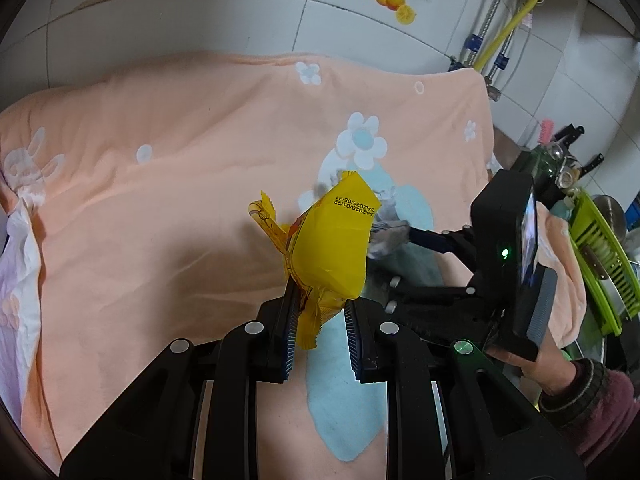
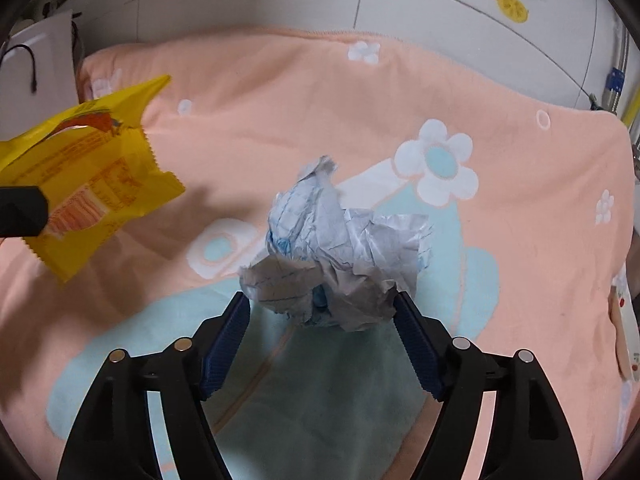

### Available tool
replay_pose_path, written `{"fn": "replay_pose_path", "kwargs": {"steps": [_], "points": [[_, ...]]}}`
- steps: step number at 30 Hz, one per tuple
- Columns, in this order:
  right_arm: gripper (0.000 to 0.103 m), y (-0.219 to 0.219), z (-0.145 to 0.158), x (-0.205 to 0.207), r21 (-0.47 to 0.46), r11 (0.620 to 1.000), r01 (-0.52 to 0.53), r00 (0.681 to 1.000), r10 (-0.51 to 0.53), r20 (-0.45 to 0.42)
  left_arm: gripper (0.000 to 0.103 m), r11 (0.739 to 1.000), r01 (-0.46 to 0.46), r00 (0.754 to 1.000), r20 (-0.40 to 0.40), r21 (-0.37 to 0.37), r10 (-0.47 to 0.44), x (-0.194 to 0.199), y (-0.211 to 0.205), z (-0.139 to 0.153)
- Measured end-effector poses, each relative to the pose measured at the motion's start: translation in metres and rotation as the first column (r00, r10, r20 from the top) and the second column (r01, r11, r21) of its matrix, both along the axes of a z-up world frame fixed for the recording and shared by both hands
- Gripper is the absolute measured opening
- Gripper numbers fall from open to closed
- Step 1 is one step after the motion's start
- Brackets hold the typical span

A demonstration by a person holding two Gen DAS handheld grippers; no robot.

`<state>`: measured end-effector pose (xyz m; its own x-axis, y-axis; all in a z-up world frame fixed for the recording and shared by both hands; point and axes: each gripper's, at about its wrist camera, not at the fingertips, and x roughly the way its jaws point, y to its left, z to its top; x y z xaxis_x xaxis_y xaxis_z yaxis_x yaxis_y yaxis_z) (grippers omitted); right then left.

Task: Collect trash
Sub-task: 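Lift the yellow packet and crumpled paper off the towel with both grippers, then carry the packet and paper over the green basket and open both grippers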

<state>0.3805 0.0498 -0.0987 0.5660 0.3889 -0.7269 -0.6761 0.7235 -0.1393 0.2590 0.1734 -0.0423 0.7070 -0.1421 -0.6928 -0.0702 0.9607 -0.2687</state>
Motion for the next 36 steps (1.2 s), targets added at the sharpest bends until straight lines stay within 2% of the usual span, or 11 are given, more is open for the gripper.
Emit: {"fn": "replay_pose_path", "kwargs": {"steps": [1,3,7,15,23,36], "points": [[0.047,0.0,0.001,0.0,0.002,1.0,0.007,1.0,-0.007,0.002,0.021,1.0,-0.001,1.0,-0.003,-0.003,0.001,0.0,0.0,-0.001],[0.037,-0.003,0.003,0.001,0.021,1.0,0.015,1.0,-0.015,-0.01,0.021,1.0,-0.003,1.0,-0.004,-0.007,0.003,0.0,0.001,-0.002],[0.031,-0.011,0.009,-0.007,0.061,0.998,0.027,1.0,-0.026,-0.01,0.021,1.0,0.002,1.0,0.0,-0.005,-0.002,-0.003,-0.002,0.0],[0.029,-0.037,0.035,-0.052,0.135,0.99,0.035,0.999,-0.037,0.011,0.021,0.999,0.036,0.999,0.035,-0.012,-0.036,-0.022,-0.021,0.014],[0.028,-0.087,0.058,-0.109,0.195,0.976,0.096,0.994,-0.103,0.028,0.021,0.994,0.107,0.992,0.065,-0.029,-0.105,-0.047,-0.055,0.026],[0.028,-0.177,0.073,-0.206,0.259,0.941,0.217,0.97,-0.237,0.048,0.021,0.958,0.287,0.955,0.084,-0.029,-0.283,-0.091,-0.137,0.027]]}}
